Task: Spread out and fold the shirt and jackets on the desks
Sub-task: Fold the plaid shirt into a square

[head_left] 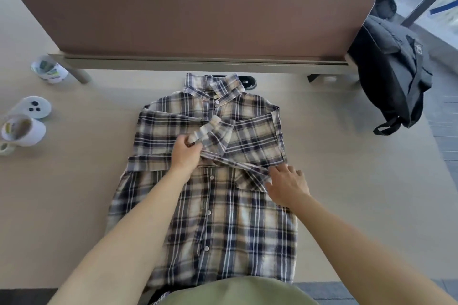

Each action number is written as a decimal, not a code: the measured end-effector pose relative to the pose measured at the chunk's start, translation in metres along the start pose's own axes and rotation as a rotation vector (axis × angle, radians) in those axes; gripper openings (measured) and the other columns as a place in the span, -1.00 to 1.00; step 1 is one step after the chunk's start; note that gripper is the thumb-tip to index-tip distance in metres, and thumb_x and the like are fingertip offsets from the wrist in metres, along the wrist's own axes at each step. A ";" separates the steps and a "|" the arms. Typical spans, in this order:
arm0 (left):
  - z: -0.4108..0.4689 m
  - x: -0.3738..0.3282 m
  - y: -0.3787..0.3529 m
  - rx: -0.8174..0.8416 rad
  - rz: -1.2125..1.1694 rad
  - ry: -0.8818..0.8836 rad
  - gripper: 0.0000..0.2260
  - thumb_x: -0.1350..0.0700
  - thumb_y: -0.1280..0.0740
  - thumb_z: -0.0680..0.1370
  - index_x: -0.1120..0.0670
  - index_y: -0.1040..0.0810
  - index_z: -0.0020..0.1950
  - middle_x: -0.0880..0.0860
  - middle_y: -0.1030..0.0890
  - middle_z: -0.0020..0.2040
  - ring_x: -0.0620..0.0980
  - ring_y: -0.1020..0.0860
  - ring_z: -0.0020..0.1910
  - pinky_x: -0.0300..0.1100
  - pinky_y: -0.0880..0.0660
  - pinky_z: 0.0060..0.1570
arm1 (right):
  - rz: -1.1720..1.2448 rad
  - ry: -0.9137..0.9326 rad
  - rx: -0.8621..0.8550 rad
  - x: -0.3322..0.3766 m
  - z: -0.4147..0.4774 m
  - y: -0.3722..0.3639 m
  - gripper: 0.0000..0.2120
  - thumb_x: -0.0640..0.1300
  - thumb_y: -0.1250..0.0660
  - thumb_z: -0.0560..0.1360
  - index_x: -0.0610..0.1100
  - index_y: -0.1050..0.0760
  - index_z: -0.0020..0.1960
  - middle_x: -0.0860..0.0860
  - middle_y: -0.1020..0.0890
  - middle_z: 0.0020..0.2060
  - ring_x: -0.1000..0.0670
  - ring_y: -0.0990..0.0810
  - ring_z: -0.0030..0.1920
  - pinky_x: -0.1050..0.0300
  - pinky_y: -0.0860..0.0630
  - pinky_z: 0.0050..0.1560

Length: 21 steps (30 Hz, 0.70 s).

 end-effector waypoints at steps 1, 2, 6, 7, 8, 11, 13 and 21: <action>0.003 0.010 0.009 -0.010 -0.032 0.066 -0.80 0.16 -0.37 0.52 0.03 -0.45 0.11 0.03 -0.58 -0.01 0.03 -0.60 -0.10 0.00 -0.59 -0.08 | -0.026 -0.008 -0.060 0.007 0.004 0.006 -0.55 0.15 -0.09 0.63 -0.03 -0.35 0.42 -0.09 -0.37 0.42 -0.16 -0.35 0.40 -0.11 -0.35 0.37; 0.003 0.019 0.015 -0.002 0.002 0.120 -0.72 0.19 -0.39 0.49 0.04 -0.44 0.16 0.05 -0.59 0.00 0.08 -0.61 -0.07 0.05 -0.60 0.00 | -0.032 0.010 -0.128 0.017 0.007 0.013 -0.55 0.14 -0.10 0.62 -0.05 -0.36 0.42 -0.10 -0.37 0.42 -0.16 -0.33 0.42 -0.11 -0.33 0.38; -0.009 0.056 0.024 0.159 0.112 0.328 -0.71 0.25 -0.42 0.47 0.11 -0.47 0.15 0.10 -0.57 0.02 0.07 -0.54 -0.08 -0.05 -0.52 -0.14 | 0.127 0.232 -0.168 0.062 0.017 0.024 -0.56 0.11 -0.10 0.64 -0.03 -0.33 0.46 -0.06 -0.32 0.48 -0.13 -0.23 0.49 -0.14 -0.24 0.47; -0.009 0.062 0.025 0.192 0.132 0.348 -0.65 0.19 -0.46 0.45 0.13 -0.48 0.20 0.11 -0.57 0.08 0.07 -0.54 -0.02 -0.08 -0.51 -0.14 | 0.146 0.270 -0.094 0.070 0.018 0.019 -0.52 0.13 -0.08 0.64 -0.01 -0.27 0.51 -0.05 -0.26 0.53 -0.13 -0.17 0.53 -0.15 -0.20 0.49; -0.007 0.066 0.027 0.209 0.148 0.353 -0.52 0.07 -0.51 0.42 0.15 -0.47 0.28 0.12 -0.58 0.15 0.08 -0.56 0.05 -0.10 -0.52 -0.12 | 0.140 0.293 -0.020 0.074 0.018 0.013 -0.48 0.15 -0.06 0.64 0.02 -0.20 0.55 -0.05 -0.17 0.57 -0.13 -0.09 0.56 -0.16 -0.15 0.52; 0.007 0.056 0.032 0.130 0.140 0.296 -0.32 -0.23 -0.55 0.31 0.14 -0.51 0.27 0.10 -0.60 0.17 0.10 -0.57 0.10 -0.01 -0.54 0.03 | 0.105 0.298 0.106 0.073 0.012 -0.005 -0.40 0.28 -0.01 0.63 0.07 -0.10 0.61 -0.02 0.05 0.62 -0.11 0.12 0.61 -0.19 0.01 0.55; 0.013 0.038 0.033 0.057 0.161 0.236 -0.48 -0.20 -0.53 0.38 0.13 -0.51 0.12 0.05 -0.60 0.03 0.07 -0.57 0.02 -0.05 -0.50 -0.01 | 0.118 0.300 0.123 0.067 0.007 -0.012 -0.41 0.31 0.01 0.63 0.08 -0.20 0.58 0.01 0.05 0.62 -0.09 0.12 0.61 -0.19 0.02 0.55; 0.010 0.002 0.036 0.020 0.360 -0.030 -0.82 0.19 -0.42 0.53 0.08 -0.42 0.00 -0.01 -0.51 -0.13 -0.07 -0.48 -0.28 -0.21 -0.36 -0.38 | 0.275 0.063 -0.014 0.043 0.045 0.020 -0.53 0.15 -0.04 0.67 0.06 -0.25 0.54 -0.08 -0.09 0.59 -0.22 -0.08 0.56 -0.23 -0.09 0.52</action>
Point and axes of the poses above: each hand's wrist, its own z-axis towards the middle knuckle, its own y-axis out of the back of the hand, x = y × z, the point moved 6 cm from there along z, towards the middle knuckle
